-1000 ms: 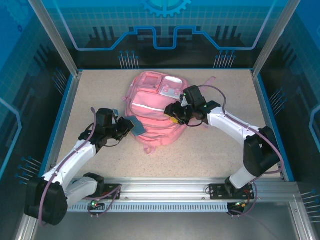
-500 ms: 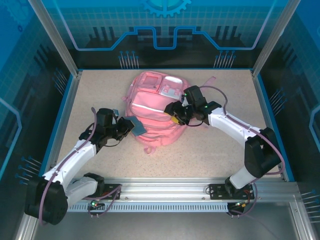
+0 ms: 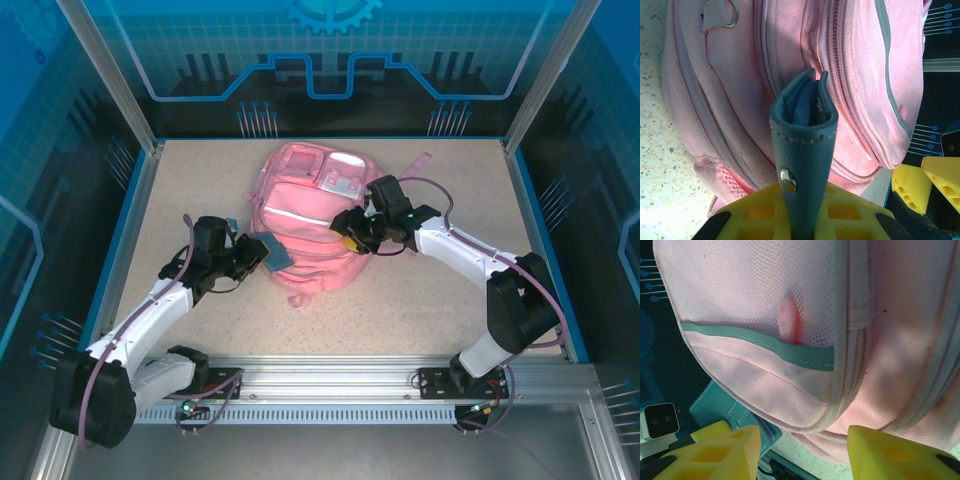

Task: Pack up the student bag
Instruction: Open the student bag at the top-center of the table.

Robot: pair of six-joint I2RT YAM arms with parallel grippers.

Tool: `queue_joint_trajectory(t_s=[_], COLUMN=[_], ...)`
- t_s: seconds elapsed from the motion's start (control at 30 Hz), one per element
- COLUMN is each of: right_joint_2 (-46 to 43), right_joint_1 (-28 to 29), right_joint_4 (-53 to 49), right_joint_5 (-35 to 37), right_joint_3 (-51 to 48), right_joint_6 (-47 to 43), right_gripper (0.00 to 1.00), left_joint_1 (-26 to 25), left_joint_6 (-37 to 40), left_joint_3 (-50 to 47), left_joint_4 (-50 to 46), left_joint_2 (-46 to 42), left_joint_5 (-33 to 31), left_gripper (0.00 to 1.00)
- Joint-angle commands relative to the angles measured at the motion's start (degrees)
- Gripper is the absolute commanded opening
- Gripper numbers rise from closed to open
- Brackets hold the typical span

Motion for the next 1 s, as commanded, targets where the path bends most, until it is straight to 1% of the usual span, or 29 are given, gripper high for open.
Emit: queue_joint_trajectory(t_s=[0.0,0.1,0.3,0.47,0.5,0.67,0.8,0.87,0.97], right_joint_2=[1.1,1.7,2.3,3.2,3.4,2.5,0.6,0.1,-0.2], right_joint_1=[0.1,0.1,0.1,0.1,0.1,0.0,-0.2,-0.4,-0.7], right_joint_4=[2.0,1.9,-0.7,0.5,1.0,6.2,10.5,12.4,14.0], right_joint_5=[-2.1,-2.6,-0.2,-0.4,-0.8,-2.5,-4.3,-5.0,-5.4], right_joint_3=[1.7,2.1,2.3,2.5,2.7,2.5,1.5,0.9,0.1], right_joint_6=[0.2,0.5,0.9,1.3,1.3,1.3,3.3,4.4,6.2], right_gripper=[0.47,0.46,0.55,0.54,0.53,0.41,0.36,0.28,0.23], left_joint_1=[0.3,0.3,0.3,0.3,0.3,0.3,0.3,0.3,0.3], left_joint_6=[-0.3,-0.4,-0.4,-0.4,-0.4,-0.4,-0.4,-0.5,-0.4], left_joint_3=[-0.9,-1.0,-1.0,-1.1,-1.1,-1.3,-1.7,-1.8,-1.7], left_joint_4=[0.8,0.8,0.8,0.8,0.8,0.7,0.9,1.0,1.1], left_joint_2=[0.4,0.3,0.2,0.2,0.2,0.2,0.2,0.2,-0.1], left_joint_5=[0.5,0.5,0.6,0.6,0.6,0.5,0.5,0.6,0.6], left_gripper=[0.10,0.10,0.10,0.10,0.10,0.10,0.09,0.09,0.09])
